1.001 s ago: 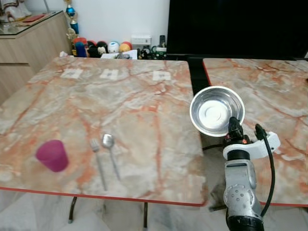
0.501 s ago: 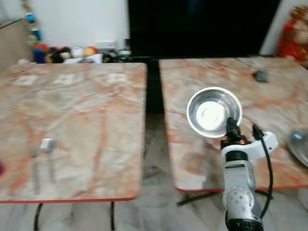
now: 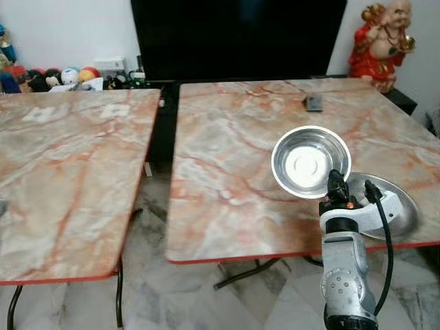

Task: Setting the table

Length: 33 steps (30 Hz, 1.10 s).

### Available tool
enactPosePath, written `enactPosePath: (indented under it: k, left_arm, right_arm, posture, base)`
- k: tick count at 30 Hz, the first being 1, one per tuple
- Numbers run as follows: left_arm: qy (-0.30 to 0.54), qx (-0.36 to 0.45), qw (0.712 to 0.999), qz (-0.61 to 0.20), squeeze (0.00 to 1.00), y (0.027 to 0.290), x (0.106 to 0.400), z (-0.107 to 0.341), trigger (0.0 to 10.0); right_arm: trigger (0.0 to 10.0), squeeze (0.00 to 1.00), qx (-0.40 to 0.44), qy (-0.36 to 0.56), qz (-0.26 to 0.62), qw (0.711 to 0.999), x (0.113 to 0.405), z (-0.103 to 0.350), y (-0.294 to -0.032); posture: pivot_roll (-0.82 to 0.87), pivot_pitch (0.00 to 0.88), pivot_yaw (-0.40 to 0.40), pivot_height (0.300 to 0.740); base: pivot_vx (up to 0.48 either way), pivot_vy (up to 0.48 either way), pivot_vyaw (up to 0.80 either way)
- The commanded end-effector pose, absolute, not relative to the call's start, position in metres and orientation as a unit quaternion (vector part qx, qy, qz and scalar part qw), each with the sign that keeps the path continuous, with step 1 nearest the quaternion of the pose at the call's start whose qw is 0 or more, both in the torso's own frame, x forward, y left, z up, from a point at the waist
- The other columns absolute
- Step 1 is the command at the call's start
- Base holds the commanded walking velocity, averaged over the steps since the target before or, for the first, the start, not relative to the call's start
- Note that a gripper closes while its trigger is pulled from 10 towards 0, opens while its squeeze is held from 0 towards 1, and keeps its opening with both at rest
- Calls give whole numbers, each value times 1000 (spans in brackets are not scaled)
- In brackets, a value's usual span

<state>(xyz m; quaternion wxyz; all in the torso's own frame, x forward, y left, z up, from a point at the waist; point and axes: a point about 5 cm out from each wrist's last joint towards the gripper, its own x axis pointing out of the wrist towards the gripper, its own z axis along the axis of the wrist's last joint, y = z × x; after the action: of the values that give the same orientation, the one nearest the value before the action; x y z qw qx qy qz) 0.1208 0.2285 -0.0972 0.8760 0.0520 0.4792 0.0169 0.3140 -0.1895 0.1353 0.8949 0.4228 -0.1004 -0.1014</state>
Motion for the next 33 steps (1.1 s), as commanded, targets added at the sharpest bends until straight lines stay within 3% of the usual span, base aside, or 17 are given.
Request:
enactPosePath:
  k: [1,6,11,19,33]
  left_arm:
    - [485,62,872,23,0,235,118,-97,10000]
    - [485,58,872,26,0,234,119,-97,10000]
    - [484,59,873,27,0,233,120,-97,10000]
    - [479,61,875,24,0,233,124,-95,10000]
    - [475,66,878,17,0,235,126,-94,10000]
  right_arm:
    - [10000,0,423,-113,-97,894,317,144,-186]
    - [10000,0,416,-113,-131,893,315,141,-195]
    - [10000,0,408,-94,-221,881,307,132,-209]
    - [10000,0,389,-57,-230,890,311,129,-205]
    - [10000,0,446,-26,-234,864,334,132,-197]
  posture:
    - [-26,51,20,740]
    - [-25,56,19,740]
    - [-24,66,16,740]
    - [-24,76,20,740]
    - [-16,86,25,740]
  base:
    - [0,0,0]
    - [0,0,0]
    - [0,0,0]
    - [0,0,0]
    - [0,0,0]
